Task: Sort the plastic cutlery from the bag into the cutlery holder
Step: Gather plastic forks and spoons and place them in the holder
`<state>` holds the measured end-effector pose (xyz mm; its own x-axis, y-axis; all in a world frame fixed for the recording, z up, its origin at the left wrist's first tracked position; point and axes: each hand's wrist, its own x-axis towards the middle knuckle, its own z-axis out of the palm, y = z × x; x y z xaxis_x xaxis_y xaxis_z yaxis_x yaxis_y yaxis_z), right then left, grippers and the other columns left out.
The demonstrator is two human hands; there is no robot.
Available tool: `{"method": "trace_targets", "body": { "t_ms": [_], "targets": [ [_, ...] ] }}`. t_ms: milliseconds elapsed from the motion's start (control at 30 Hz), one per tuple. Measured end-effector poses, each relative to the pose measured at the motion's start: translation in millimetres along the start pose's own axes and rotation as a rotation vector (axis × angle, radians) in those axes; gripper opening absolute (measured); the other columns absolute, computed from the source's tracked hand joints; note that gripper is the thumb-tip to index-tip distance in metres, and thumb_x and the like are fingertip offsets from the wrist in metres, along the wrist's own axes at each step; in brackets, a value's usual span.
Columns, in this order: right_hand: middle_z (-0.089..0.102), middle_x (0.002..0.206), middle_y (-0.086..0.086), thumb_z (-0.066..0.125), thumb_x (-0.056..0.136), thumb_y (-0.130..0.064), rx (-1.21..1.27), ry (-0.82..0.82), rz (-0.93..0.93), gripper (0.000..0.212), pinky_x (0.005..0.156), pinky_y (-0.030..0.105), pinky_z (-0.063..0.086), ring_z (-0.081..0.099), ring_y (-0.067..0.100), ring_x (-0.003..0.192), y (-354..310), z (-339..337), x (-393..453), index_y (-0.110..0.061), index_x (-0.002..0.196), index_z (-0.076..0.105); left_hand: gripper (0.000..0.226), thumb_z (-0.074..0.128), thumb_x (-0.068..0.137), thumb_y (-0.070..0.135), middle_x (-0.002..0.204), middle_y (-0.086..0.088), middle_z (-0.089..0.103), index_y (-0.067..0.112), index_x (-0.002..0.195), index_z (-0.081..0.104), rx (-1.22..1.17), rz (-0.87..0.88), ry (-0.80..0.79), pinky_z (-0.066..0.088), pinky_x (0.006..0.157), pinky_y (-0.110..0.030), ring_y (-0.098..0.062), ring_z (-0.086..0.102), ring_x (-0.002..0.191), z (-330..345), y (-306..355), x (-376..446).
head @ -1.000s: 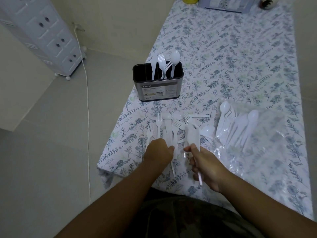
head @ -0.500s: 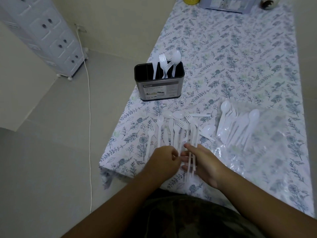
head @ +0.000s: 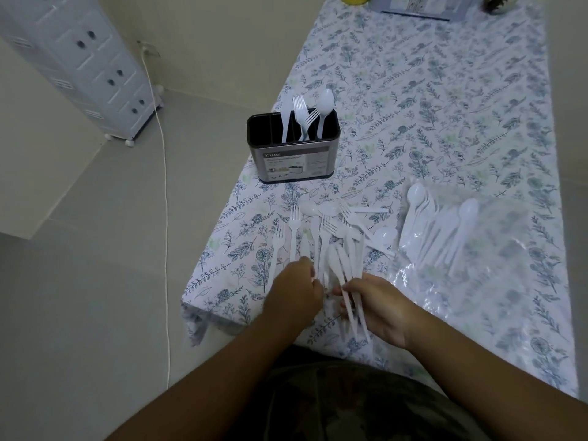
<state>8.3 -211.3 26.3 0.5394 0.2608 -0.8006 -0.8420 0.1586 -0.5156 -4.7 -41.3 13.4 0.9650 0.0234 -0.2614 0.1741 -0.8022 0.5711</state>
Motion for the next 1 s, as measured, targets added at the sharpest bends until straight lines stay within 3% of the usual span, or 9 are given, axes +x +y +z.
{"method": "trace_targets", "body": {
  "t_ms": [133, 267, 400, 500, 700, 900, 1000],
  "targets": [
    [0.055, 0.067, 0.006, 0.043, 0.089, -0.001, -0.045, 0.002, 0.069, 0.021, 0.057, 0.036, 0.051, 0.054, 0.019, 0.056, 2.1, -2.1, -0.2, -0.007, 0.105, 0.054, 0.016, 0.056, 0.092, 0.029, 0.086, 0.001, 0.05, 0.016, 0.094, 0.047, 0.112, -0.125, -0.065, 0.04, 0.066, -0.03, -0.018, 0.052, 0.08, 3.0, -9.1, 3.7],
    [0.047, 0.065, 0.003, 0.046, 0.078, -0.003, -0.046, 0.066, 0.059, 0.039, 0.054, 0.031, 0.045, 0.046, 0.017, 0.053, -2.8, -6.3, 1.0, -0.012, 0.112, 0.063, 0.017, 0.06, 0.088, 0.023, 0.085, 0.001, 0.049, 0.014, 0.091, 0.046, 0.156, -0.166, -0.076, 0.041, 0.064, -0.03, -0.018, 0.051, 0.079, 3.3, -7.2, 6.1],
    [0.044, 0.063, 0.0, 0.056, 0.098, -0.018, -0.112, 0.129, 0.0, 0.012, 0.05, 0.028, 0.036, 0.039, 0.014, 0.052, -5.5, -2.2, 1.2, -0.011, 0.106, 0.062, 0.015, 0.058, 0.089, 0.024, 0.08, 0.004, 0.046, 0.014, 0.09, 0.046, 0.173, -0.17, -0.053, 0.041, 0.064, -0.028, -0.017, 0.05, 0.078, 2.6, -9.2, 10.3],
    [0.045, 0.065, 0.002, 0.06, 0.101, -0.019, -0.172, 0.126, -0.068, 0.013, 0.049, 0.026, 0.039, 0.042, 0.013, 0.053, -4.4, 0.4, 0.1, -0.008, 0.106, 0.064, 0.012, 0.054, 0.089, 0.023, 0.074, 0.004, 0.046, 0.014, 0.084, 0.048, 0.156, -0.162, -0.06, 0.038, 0.058, -0.028, -0.018, 0.052, 0.073, 3.9, -13.5, 12.8],
    [0.062, 0.088, 0.009, 0.053, 0.102, -0.011, -0.127, 0.11, -0.029, 0.017, 0.057, 0.033, 0.05, 0.057, 0.021, 0.072, -6.3, 5.0, 1.1, -0.012, 0.113, 0.066, 0.022, 0.063, 0.085, 0.025, 0.074, 0.004, 0.042, 0.014, 0.085, 0.044, 0.212, -0.116, -0.071, 0.036, 0.059, -0.026, -0.018, 0.048, 0.073, 1.6, -10.6, 15.1],
    [0.067, 0.095, 0.01, 0.05, 0.102, -0.011, -0.106, 0.119, -0.029, 0.02, 0.079, 0.045, 0.056, 0.067, 0.024, 0.084, -5.0, 4.5, 3.7, -0.013, 0.116, 0.064, 0.018, 0.064, 0.082, 0.025, 0.086, 0.0, 0.056, 0.013, 0.091, 0.054, 0.132, -0.169, -0.067, 0.044, 0.062, -0.029, -0.017, 0.055, 0.08, 3.5, -18.5, 13.8],
    [0.067, 0.096, 0.012, 0.051, 0.102, -0.01, -0.093, 0.139, -0.024, 0.021, 0.081, 0.046, 0.056, 0.066, 0.025, 0.085, -2.3, 3.1, 6.6, -0.011, 0.117, 0.064, 0.031, 0.063, 0.086, 0.044, 0.084, 0.003, 0.052, 0.016, 0.093, 0.05, 0.082, -0.168, -0.027, 0.041, 0.06, -0.031, -0.015, 0.052, 0.075, 7.3, -15.9, 11.0]
  ]
}}
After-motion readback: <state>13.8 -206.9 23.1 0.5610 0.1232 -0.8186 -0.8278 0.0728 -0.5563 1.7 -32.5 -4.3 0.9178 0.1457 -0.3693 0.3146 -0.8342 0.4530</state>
